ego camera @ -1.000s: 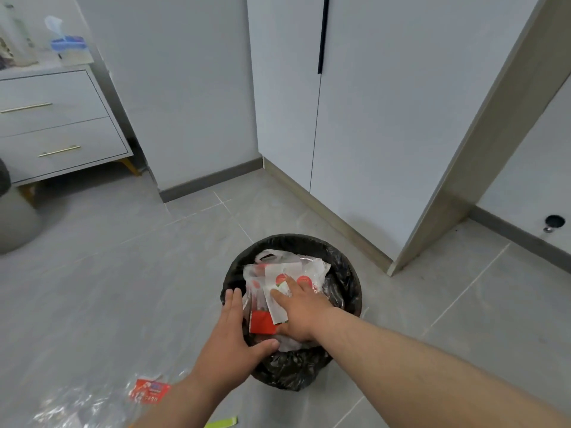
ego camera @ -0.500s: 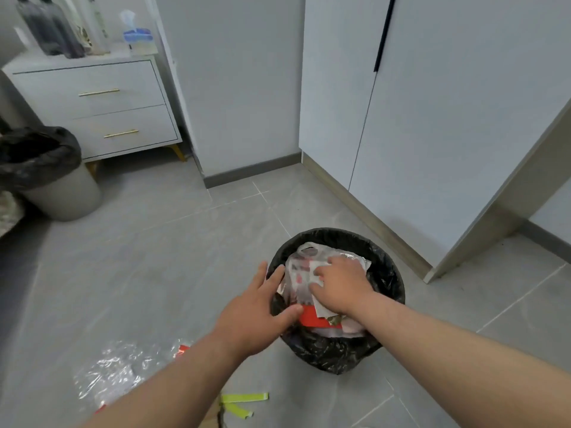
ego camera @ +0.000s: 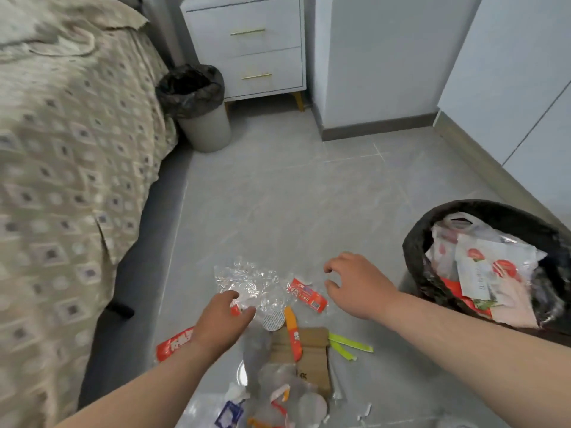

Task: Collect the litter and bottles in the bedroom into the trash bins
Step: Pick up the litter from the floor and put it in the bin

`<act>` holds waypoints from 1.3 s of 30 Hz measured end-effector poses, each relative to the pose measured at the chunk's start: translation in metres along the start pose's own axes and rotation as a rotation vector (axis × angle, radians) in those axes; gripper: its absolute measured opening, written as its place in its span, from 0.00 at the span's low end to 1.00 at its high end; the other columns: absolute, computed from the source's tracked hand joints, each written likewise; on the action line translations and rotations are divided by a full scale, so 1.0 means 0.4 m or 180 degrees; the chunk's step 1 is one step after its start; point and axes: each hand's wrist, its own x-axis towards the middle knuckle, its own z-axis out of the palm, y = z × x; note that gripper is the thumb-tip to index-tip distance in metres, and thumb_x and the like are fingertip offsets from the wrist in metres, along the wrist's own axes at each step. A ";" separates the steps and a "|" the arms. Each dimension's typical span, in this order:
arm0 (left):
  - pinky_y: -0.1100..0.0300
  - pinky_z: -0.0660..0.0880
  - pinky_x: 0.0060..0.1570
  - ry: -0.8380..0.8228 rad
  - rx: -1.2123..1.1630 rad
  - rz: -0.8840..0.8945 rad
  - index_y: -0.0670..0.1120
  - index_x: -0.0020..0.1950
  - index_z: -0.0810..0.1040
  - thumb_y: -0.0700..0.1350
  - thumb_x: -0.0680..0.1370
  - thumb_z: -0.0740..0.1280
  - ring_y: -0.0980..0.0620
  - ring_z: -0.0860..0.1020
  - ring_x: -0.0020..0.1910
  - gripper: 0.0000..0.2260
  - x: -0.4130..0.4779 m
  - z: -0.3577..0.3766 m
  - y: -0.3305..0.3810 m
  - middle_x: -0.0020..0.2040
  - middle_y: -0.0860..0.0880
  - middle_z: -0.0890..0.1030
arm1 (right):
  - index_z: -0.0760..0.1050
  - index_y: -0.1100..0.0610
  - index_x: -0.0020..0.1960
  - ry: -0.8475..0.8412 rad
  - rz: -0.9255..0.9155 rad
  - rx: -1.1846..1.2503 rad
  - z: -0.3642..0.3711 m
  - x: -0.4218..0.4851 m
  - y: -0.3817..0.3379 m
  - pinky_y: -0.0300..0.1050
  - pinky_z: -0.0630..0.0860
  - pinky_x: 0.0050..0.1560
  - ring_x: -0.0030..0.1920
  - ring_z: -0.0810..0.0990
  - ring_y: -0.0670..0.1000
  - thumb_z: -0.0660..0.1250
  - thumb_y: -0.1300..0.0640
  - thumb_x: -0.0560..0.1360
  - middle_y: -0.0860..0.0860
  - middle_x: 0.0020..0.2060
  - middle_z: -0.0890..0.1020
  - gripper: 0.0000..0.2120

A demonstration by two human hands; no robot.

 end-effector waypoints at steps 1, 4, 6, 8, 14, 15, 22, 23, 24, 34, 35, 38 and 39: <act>0.52 0.71 0.62 0.0000 -0.0043 -0.0202 0.42 0.68 0.71 0.55 0.71 0.70 0.43 0.74 0.62 0.29 0.020 0.019 -0.025 0.64 0.42 0.74 | 0.74 0.53 0.63 -0.0159 0.0137 0.0023 0.040 0.013 0.000 0.44 0.69 0.62 0.63 0.72 0.53 0.61 0.50 0.76 0.52 0.60 0.75 0.17; 0.47 0.73 0.61 0.0214 -0.0572 -0.0859 0.42 0.69 0.68 0.58 0.65 0.72 0.39 0.74 0.61 0.38 0.088 0.069 -0.076 0.64 0.39 0.73 | 0.73 0.53 0.63 -0.0483 0.0546 0.0130 0.135 0.036 0.012 0.46 0.71 0.59 0.61 0.74 0.56 0.62 0.49 0.75 0.54 0.59 0.75 0.18; 0.46 0.72 0.61 0.0587 -0.0760 -0.1391 0.40 0.68 0.67 0.56 0.65 0.74 0.36 0.72 0.62 0.38 0.134 0.088 -0.092 0.64 0.37 0.71 | 0.73 0.53 0.62 -0.0718 0.0640 0.0077 0.184 0.045 0.026 0.46 0.72 0.57 0.59 0.75 0.57 0.62 0.50 0.74 0.55 0.57 0.76 0.17; 0.44 0.70 0.62 0.0675 -0.0843 -0.1919 0.40 0.67 0.65 0.59 0.64 0.75 0.35 0.69 0.64 0.40 0.171 0.098 -0.096 0.64 0.37 0.69 | 0.72 0.53 0.63 -0.0831 0.0745 0.0029 0.217 0.056 0.044 0.46 0.72 0.58 0.60 0.74 0.57 0.61 0.51 0.74 0.55 0.57 0.75 0.18; 0.41 0.70 0.61 0.0000 -0.0638 -0.2404 0.44 0.64 0.66 0.64 0.58 0.73 0.34 0.69 0.63 0.42 0.241 0.164 -0.153 0.62 0.38 0.67 | 0.69 0.55 0.68 -0.0839 0.1138 -0.0024 0.275 0.103 0.081 0.46 0.69 0.61 0.64 0.71 0.57 0.62 0.52 0.75 0.56 0.63 0.73 0.22; 0.42 0.71 0.60 -0.0058 -0.0508 -0.2360 0.45 0.64 0.66 0.63 0.59 0.73 0.35 0.69 0.62 0.40 0.242 0.169 -0.156 0.62 0.38 0.67 | 0.68 0.55 0.69 -0.0856 0.1165 -0.0044 0.280 0.111 0.084 0.46 0.69 0.62 0.65 0.71 0.58 0.62 0.51 0.75 0.57 0.64 0.73 0.23; 0.50 0.70 0.55 0.0045 -0.0187 -0.2076 0.46 0.61 0.71 0.57 0.63 0.73 0.37 0.69 0.59 0.30 0.247 0.170 -0.184 0.59 0.40 0.68 | 0.69 0.57 0.66 -0.0763 0.1277 -0.0076 0.319 0.178 0.089 0.49 0.71 0.58 0.62 0.73 0.59 0.62 0.48 0.75 0.58 0.60 0.74 0.22; 0.50 0.70 0.53 0.0082 -0.0212 -0.2019 0.47 0.60 0.72 0.56 0.64 0.73 0.38 0.70 0.58 0.28 0.244 0.168 -0.196 0.59 0.40 0.68 | 0.70 0.58 0.64 -0.0733 0.1291 -0.0084 0.325 0.189 0.088 0.49 0.72 0.57 0.61 0.73 0.60 0.62 0.49 0.75 0.58 0.59 0.74 0.21; 0.51 0.69 0.51 0.0121 -0.0235 -0.1951 0.47 0.59 0.73 0.56 0.66 0.72 0.38 0.70 0.57 0.26 0.241 0.166 -0.206 0.58 0.40 0.68 | 0.70 0.59 0.61 -0.0706 0.1312 -0.0105 0.332 0.198 0.087 0.50 0.72 0.57 0.60 0.73 0.61 0.62 0.50 0.75 0.59 0.58 0.74 0.19; 0.51 0.73 0.48 0.0389 -0.0383 -0.1243 0.48 0.48 0.74 0.62 0.71 0.67 0.42 0.74 0.47 0.19 0.177 0.160 -0.250 0.48 0.45 0.71 | 0.70 0.56 0.62 -0.0334 0.2095 -0.0596 0.417 0.175 0.081 0.48 0.71 0.59 0.61 0.71 0.57 0.68 0.46 0.72 0.56 0.60 0.71 0.22; 0.51 0.72 0.48 0.0401 -0.0430 -0.1166 0.47 0.47 0.74 0.63 0.72 0.65 0.42 0.74 0.47 0.19 0.173 0.155 -0.254 0.48 0.45 0.72 | 0.71 0.56 0.61 -0.0332 0.2172 -0.0532 0.414 0.170 0.086 0.48 0.71 0.58 0.61 0.71 0.58 0.67 0.46 0.72 0.56 0.59 0.72 0.22; 0.52 0.72 0.44 0.0498 -0.0567 -0.1007 0.47 0.40 0.74 0.61 0.74 0.63 0.42 0.76 0.42 0.17 0.171 0.130 -0.270 0.43 0.45 0.76 | 0.74 0.55 0.55 -0.0455 0.2172 0.0130 0.394 0.161 0.098 0.44 0.73 0.50 0.55 0.77 0.58 0.67 0.52 0.71 0.55 0.52 0.79 0.14; 0.53 0.72 0.42 0.0544 -0.0614 -0.1011 0.47 0.37 0.73 0.59 0.75 0.63 0.42 0.76 0.40 0.17 0.169 0.112 -0.271 0.40 0.45 0.77 | 0.76 0.54 0.49 -0.0499 0.2075 0.0502 0.379 0.159 0.096 0.42 0.73 0.45 0.50 0.79 0.56 0.68 0.55 0.70 0.53 0.45 0.81 0.08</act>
